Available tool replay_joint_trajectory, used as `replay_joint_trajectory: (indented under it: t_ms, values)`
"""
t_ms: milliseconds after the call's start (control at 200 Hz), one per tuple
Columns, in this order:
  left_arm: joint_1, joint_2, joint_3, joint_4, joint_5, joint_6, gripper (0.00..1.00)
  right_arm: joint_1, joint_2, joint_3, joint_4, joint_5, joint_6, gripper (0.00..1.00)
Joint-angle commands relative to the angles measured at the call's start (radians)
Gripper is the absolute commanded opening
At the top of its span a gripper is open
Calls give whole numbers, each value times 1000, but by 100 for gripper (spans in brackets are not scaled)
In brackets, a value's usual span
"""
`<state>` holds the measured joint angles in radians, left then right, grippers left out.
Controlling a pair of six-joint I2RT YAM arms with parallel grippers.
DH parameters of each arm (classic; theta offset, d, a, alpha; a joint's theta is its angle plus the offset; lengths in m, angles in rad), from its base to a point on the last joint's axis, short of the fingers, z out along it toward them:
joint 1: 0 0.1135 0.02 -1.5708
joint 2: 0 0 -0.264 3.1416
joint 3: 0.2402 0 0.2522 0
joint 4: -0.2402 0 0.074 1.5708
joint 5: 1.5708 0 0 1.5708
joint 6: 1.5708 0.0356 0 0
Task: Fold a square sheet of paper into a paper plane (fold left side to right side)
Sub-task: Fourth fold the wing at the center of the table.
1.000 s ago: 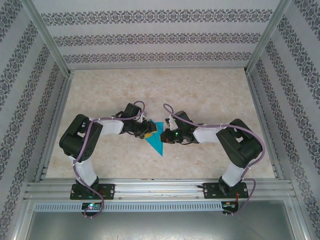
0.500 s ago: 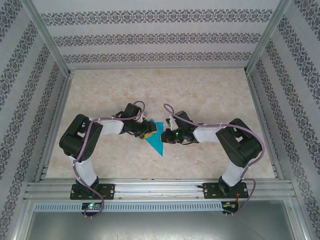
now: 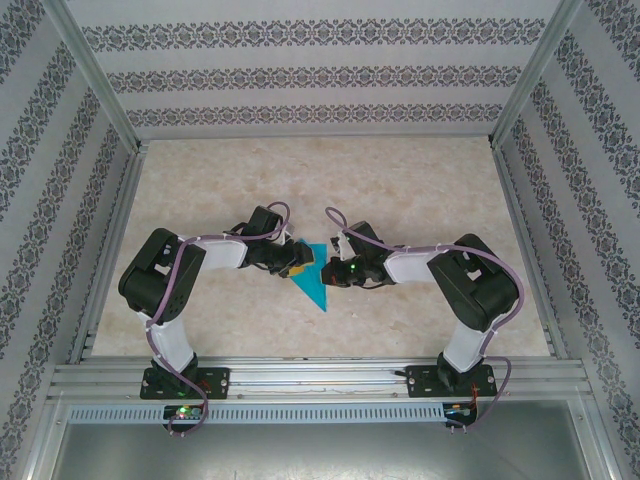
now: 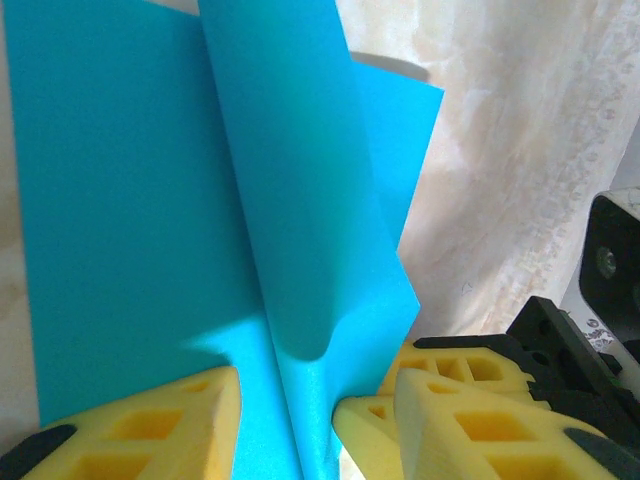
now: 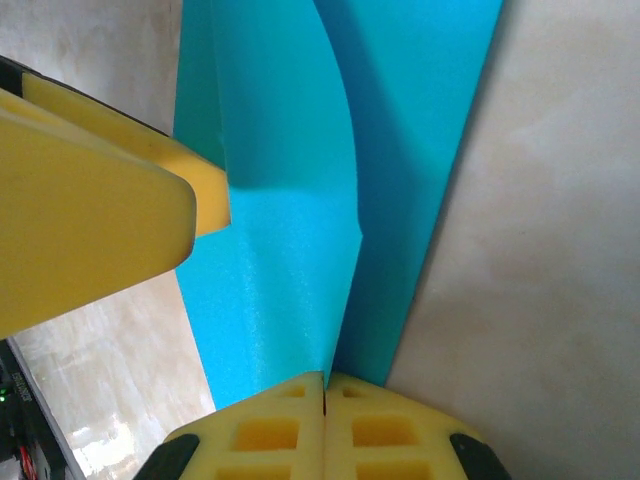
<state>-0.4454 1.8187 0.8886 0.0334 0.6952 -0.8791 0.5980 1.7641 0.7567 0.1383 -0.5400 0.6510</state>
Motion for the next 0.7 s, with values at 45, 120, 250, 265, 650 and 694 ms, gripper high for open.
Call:
replay_joint_trajectory:
  t_ms: [45,120,250,265,650,694]
  values:
    - [-6,11,-19,-95,-61,14,48,-4,31,3,-29,25,-18,3]
    - [-6,2,-16,-95,-59,10,50,-3,35,-5,-38,32,-15,3]
    - [-6,-23,-3,-95,-54,1,54,-3,37,-14,-65,44,-10,3]
    - [-6,-26,-1,-94,-54,-1,54,-3,37,-14,-68,45,-10,3]
    - [-7,-135,26,-100,-72,1,42,-3,48,-17,-94,48,7,0]
    - [-6,-119,29,-87,-49,1,32,-3,46,-16,-98,49,6,0]
